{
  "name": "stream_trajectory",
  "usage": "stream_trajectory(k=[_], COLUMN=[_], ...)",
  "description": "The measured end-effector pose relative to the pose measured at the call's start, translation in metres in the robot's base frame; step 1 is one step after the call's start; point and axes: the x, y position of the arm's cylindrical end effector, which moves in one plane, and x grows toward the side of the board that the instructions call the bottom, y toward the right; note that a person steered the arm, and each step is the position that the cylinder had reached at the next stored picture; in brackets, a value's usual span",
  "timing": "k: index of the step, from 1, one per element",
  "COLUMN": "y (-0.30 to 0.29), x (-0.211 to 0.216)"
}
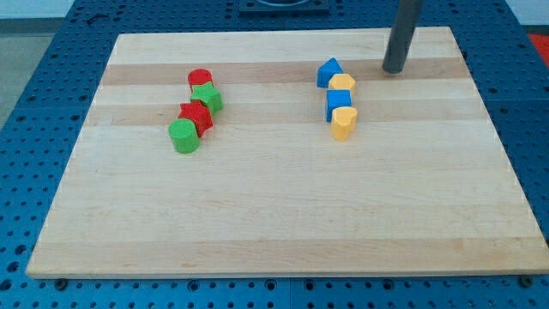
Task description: Move the yellow heart slightly left
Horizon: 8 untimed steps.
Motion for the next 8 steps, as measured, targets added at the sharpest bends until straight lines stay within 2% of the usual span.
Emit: stream_trajectory(k=[2,3,4,5,7,8], y=[-0.097,-0.116,-0.093,-0.045,0.015,-0.001], x=[0.012,0.012,0.012,0.014,0.08,0.113])
